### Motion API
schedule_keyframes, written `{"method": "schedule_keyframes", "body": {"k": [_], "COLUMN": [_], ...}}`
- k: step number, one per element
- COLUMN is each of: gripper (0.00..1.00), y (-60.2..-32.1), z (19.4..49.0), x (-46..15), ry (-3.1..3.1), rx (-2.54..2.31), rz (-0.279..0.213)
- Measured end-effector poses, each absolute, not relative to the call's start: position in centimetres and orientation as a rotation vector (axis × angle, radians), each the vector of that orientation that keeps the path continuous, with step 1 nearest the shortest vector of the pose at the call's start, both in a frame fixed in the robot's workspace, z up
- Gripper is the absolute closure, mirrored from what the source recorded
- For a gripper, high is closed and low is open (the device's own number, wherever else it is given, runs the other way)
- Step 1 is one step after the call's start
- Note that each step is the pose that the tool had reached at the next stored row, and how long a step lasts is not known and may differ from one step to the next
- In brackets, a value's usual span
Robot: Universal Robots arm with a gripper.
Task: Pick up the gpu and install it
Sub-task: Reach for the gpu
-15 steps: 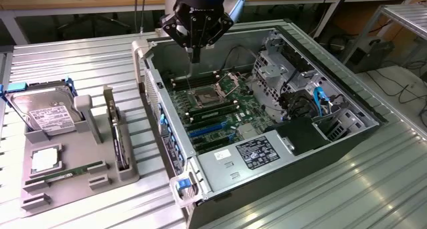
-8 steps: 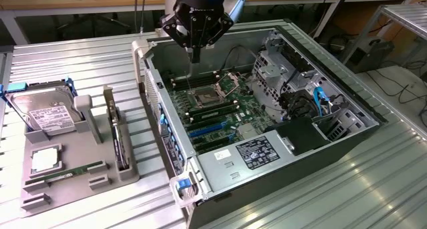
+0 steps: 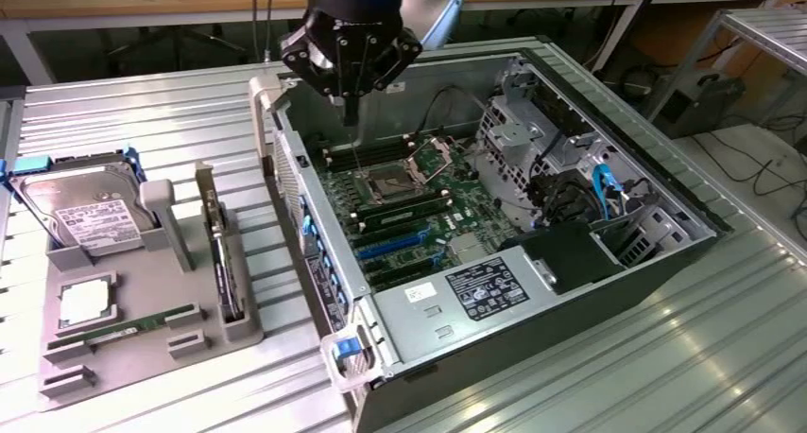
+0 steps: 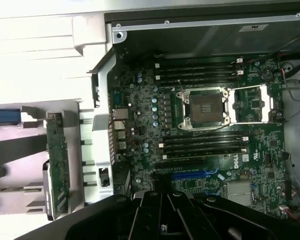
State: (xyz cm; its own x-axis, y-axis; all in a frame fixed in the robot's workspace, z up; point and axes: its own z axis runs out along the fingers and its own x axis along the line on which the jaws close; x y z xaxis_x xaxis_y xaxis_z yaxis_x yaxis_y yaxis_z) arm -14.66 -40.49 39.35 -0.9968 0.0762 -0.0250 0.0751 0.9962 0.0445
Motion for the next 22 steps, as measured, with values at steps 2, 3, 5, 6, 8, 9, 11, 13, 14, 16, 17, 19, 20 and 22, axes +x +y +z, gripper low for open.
{"method": "schedule_keyframes", "body": {"k": [2, 3, 5, 6, 8, 9, 11, 13, 14, 16, 17, 19, 20, 22], "gripper": [0.89, 0.89, 0.89, 0.89, 0.89, 0.89, 0.89, 0.89, 0.89, 0.89, 0.89, 0.89, 0.89, 0.89], "y": [-40.7, -40.8, -41.0, -41.1, -41.3, -41.3, -41.4, -41.5, -41.5, -41.5, -41.5, -41.6, -41.6, -41.6], "z": [39.4, 39.4, 39.4, 39.4, 39.4, 39.4, 39.4, 39.4, 39.4, 39.4, 39.4, 39.3, 39.2, 39.1], "x": [-15.9, -16.4, -17.7, -18.5, -19.4, -20.0, -20.8, -21.7, -22.2, -23.1, -23.6, -24.5, -25.0, -25.9], "ry": [3.112, 3.112, 3.111, 3.111, 3.111, 3.111, 3.111, 3.111, 3.111, 3.111, 3.111, 3.111, 3.111, 3.111], "rx": [0.118, 0.118, 0.118, 0.118, 0.118, 0.118, 0.118, 0.118, 0.118, 0.118, 0.118, 0.118, 0.118, 0.118], "rz": [0.068, 0.068, 0.068, 0.068, 0.068, 0.068, 0.067, 0.067, 0.067, 0.066, 0.065, 0.063, 0.062, 0.059]}}
